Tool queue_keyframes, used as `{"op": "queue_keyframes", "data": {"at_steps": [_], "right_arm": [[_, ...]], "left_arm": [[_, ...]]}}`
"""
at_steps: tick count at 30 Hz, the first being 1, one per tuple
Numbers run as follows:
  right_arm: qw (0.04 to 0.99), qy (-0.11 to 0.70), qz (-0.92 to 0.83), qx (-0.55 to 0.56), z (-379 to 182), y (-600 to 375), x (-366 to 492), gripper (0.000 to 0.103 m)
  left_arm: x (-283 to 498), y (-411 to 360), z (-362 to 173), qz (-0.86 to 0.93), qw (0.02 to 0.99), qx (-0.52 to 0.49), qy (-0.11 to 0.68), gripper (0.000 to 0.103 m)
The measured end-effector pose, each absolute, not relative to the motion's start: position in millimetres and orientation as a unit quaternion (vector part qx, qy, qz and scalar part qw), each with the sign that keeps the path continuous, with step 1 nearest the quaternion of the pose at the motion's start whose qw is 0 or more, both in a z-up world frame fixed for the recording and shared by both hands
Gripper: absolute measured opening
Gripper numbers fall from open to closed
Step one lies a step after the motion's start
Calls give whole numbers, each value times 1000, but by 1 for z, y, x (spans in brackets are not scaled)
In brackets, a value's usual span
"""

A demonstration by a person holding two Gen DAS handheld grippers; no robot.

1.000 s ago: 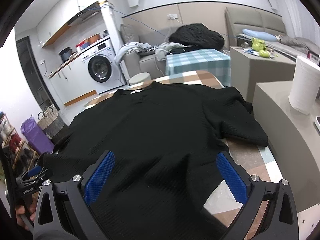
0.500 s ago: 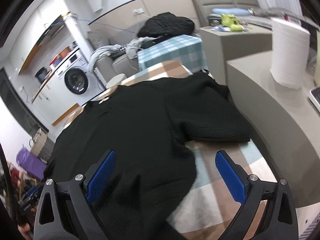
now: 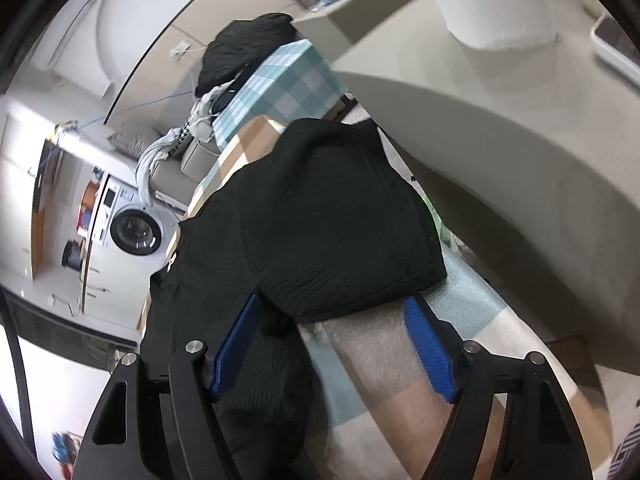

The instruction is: Fold small clothes

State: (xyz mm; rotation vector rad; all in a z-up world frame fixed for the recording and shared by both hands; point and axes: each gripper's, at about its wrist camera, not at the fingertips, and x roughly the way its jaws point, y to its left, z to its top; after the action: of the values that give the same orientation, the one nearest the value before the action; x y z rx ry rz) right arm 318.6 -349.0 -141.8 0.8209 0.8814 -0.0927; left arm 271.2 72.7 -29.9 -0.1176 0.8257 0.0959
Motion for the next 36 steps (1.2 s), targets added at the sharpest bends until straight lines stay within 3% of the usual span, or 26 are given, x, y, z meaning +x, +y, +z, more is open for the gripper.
{"op": "queue_keyframes", "data": {"at_steps": [2,5,7,11,15,20,25,28,30,36], "right_arm": [[824,412,-59,385,-141,-352,324,72],[823,409,-91,383,-140,-355,329,59],[822,407,-114,382,-140,-359,332,35],[832,404,-144,351,-133,-360,341,10],[878,349,-127,301,-98,-336,345,8],[917,303,60,252,-52,-260,365,8],[891,391,188,134,-60,-174,376,8],[869,444,184,113,-80,-162,377,27],[866,455,173,115,-88,-166,373,33],[842,512,106,132,-129,-180,374,34]], "left_arm": [[274,74,-32,44,912,-57,403,95],[276,74,-34,43,913,-54,401,95],[276,75,-35,41,914,-55,400,95],[278,76,-36,40,916,-54,396,95],[276,78,-36,37,918,-58,391,95],[269,81,-31,38,922,-59,382,95],[261,84,-27,46,924,-58,376,95],[258,91,-26,64,923,-62,374,95],[257,98,-26,72,922,-71,374,95],[254,131,-23,99,917,-111,370,95]]}}
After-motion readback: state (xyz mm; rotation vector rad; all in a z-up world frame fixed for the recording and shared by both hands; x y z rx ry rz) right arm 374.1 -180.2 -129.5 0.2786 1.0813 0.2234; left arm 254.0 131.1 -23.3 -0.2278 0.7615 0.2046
